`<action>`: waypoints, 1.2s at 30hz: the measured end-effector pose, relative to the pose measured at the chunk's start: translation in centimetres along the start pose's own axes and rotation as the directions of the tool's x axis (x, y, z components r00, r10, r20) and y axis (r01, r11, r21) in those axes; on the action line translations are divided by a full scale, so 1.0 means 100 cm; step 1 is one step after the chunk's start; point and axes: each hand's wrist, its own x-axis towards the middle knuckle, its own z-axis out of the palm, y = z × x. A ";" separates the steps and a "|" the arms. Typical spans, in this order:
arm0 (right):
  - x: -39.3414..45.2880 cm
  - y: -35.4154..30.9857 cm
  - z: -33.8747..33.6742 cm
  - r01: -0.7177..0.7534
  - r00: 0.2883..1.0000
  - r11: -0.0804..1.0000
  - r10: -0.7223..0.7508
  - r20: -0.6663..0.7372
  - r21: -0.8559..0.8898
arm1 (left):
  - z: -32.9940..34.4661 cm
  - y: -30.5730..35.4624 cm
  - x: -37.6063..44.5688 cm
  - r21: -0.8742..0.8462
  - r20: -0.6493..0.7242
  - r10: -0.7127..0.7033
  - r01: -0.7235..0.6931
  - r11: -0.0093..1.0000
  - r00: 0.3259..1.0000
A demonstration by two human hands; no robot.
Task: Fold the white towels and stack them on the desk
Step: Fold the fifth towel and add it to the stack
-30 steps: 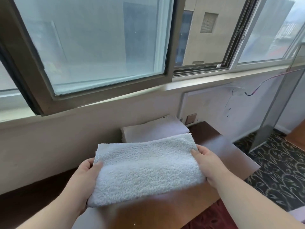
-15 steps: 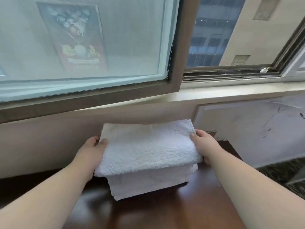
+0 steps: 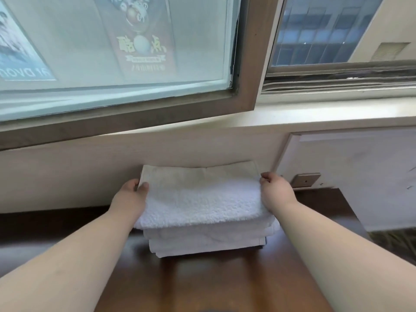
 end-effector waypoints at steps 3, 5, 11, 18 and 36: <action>-0.008 0.008 0.001 -0.021 0.999 0.999 0.022 0.048 -0.024 | 0.004 -0.002 0.004 0.145 0.058 -0.021 0.012 0.989 0.998; -0.013 0.012 0.000 -0.026 0.998 0.994 0.031 0.045 -0.104 | 0.006 -0.006 0.007 0.204 0.099 -0.067 0.046 0.978 0.993; -0.004 -0.024 -0.010 -0.129 0.977 0.981 0.151 0.152 -0.144 | 0.005 0.002 0.014 0.052 0.049 -0.037 0.034 0.998 0.998; -0.007 -0.023 -0.008 -0.024 0.999 0.998 0.026 -0.037 0.058 | 0.014 0.014 -0.007 -0.021 -0.126 0.227 -0.231 0.973 0.966; -0.037 -0.057 0.054 0.647 0.740 0.618 -0.650 0.173 -0.446 | 0.052 0.034 -0.028 0.481 0.395 0.642 -0.743 0.464 0.657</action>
